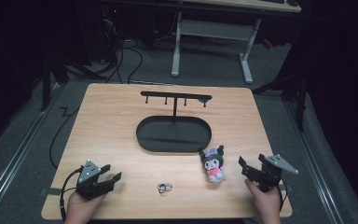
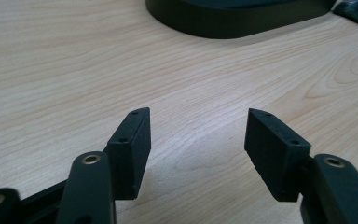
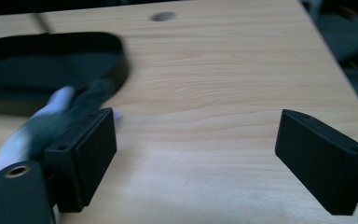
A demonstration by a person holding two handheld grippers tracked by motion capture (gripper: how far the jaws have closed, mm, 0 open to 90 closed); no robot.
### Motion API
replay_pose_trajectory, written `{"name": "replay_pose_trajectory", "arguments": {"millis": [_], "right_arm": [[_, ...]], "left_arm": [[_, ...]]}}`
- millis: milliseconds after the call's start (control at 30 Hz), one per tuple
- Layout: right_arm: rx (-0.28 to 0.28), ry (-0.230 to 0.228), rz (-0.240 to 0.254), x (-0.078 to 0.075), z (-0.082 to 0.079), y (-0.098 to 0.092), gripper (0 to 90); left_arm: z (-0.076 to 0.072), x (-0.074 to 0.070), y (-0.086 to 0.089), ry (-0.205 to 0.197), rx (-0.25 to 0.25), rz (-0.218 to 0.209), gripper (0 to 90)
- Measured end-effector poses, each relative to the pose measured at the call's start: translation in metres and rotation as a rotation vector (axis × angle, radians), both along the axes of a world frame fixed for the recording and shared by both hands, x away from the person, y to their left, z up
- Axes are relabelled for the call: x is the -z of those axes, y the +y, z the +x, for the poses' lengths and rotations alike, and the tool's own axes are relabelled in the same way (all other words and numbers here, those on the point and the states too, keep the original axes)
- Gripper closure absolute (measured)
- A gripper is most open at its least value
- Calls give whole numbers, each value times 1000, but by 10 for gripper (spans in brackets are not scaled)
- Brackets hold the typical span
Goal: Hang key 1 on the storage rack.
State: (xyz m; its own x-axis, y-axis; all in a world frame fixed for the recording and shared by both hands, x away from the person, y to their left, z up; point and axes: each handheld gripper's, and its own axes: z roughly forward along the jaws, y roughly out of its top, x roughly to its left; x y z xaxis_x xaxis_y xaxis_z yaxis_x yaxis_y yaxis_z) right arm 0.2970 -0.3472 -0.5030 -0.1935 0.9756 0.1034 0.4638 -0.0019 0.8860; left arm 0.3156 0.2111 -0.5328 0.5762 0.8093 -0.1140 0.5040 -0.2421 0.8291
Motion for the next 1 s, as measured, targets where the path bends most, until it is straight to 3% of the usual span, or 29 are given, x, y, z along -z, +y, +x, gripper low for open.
{"name": "replay_pose_trajectory", "arguments": {"millis": [33,67,133,267,433,467,500,600,733,800,900,967,1000], "right_arm": [[0,0,0,0,0,0,72],[-53,16,-14,0,-1,3,34],[-52,29,-51,1,1,8,33],[-72,53,-35,2,3,12,1],[-74,56,-32,2,2,15,37],[-70,53,-32,2,1,16,72],[-70,40,-29,2,-3,17,213],[-94,6,-18,-1,-9,19,497],[-147,9,44,-9,-13,26,748],[-163,12,46,-10,-14,30,791],[-202,12,4,-18,-19,53,900],[-221,4,-5,-20,-21,59,900],[-264,5,-11,-21,-23,72,900]], "left_arm": [[1,0,0,7,-2,-2,403],[0,-2,-1,-11,-11,3,386],[-1,-3,-2,-21,-8,10,375],[-4,-6,-2,-45,0,14,367],[-2,-6,1,-41,7,3,368],[-1,-6,2,-38,7,3,367],[0,-5,3,-36,10,0,368],[0,-5,4,-36,16,1,367],[1,-5,3,-27,28,6,363],[1,-4,2,-24,32,10,361],[3,-3,0,-21,38,14,360],[3,-3,-1,-22,40,14,360],[2,-2,-2,-24,42,16,360]]}}
